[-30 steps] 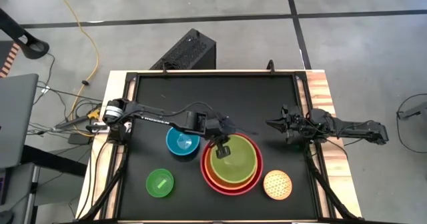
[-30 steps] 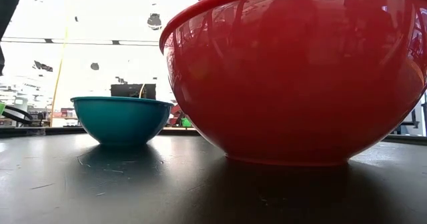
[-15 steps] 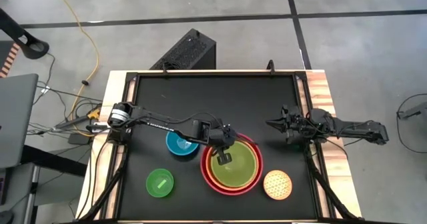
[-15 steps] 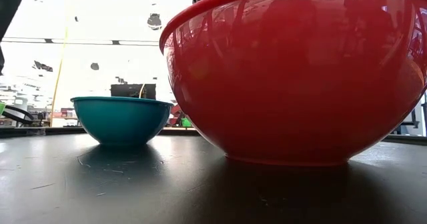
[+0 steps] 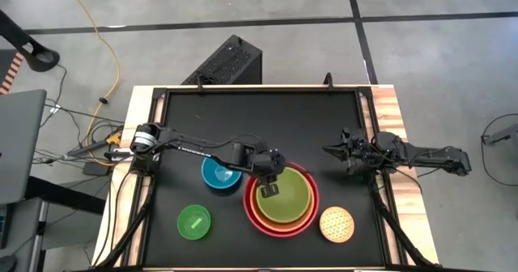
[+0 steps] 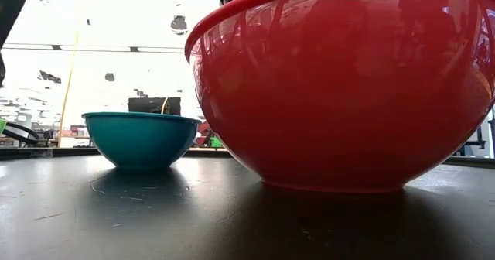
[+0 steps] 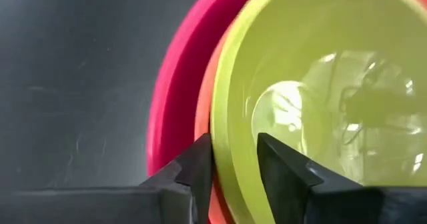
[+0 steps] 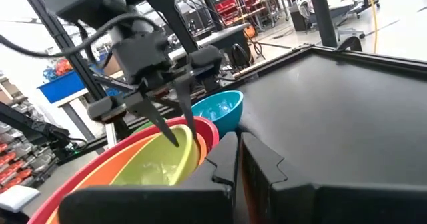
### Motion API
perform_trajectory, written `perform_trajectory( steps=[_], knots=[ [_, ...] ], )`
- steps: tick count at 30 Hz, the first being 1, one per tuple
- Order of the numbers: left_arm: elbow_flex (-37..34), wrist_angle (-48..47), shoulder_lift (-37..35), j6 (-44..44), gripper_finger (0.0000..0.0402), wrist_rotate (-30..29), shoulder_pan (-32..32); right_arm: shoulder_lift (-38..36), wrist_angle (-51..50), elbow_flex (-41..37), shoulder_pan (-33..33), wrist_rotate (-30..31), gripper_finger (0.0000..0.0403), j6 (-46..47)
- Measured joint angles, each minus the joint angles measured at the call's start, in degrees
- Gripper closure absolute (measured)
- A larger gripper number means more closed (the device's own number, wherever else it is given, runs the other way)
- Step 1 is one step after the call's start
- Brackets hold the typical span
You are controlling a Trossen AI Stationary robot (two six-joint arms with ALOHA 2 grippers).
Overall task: Nest bowls inside each other
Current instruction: Stack the green bowl on top of the orange bowl, then stack the blue bowl on top of the green bowl
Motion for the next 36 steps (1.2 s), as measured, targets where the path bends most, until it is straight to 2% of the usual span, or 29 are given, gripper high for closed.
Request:
perform_trajectory(
  steps=[7,15,18,26,28,31,36],
  knots=[
    [0.02,-3.65,-2.68,0.01,0.0288,4.62,1.76,-0.02,-0.01,0.02,0.00,0.00,0.0365,0.01],
    [0.04,-9.87,-10.59,2.58,0.0287,12.42,6.10,-0.02,0.03,0.00,0.00,0.00,0.0365,-0.01],
    [0.07,-14.96,-14.36,4.30,0.0287,9.97,7.91,0.00,0.03,0.00,0.00,0.00,0.0365,0.01],
    [-0.61,-38.52,-19.21,4.98,0.0287,-3.55,13.10,0.00,0.02,0.01,0.00,0.00,0.0365,0.00],
    [-2.44,-42.15,-20.30,4.55,0.0287,-4.25,15.15,-0.02,0.03,0.01,0.00,0.00,0.0365,0.01],
    [-8.89,-42.07,-22.88,5.96,0.0287,0.04,19.12,0.00,0.03,0.00,0.00,0.00,0.0365,0.00],
    [-23.94,-31.90,-29.81,7.23,0.0287,8.88,26.70,0.00,0.01,0.02,0.00,0.00,0.0365,0.00]
  ],
)
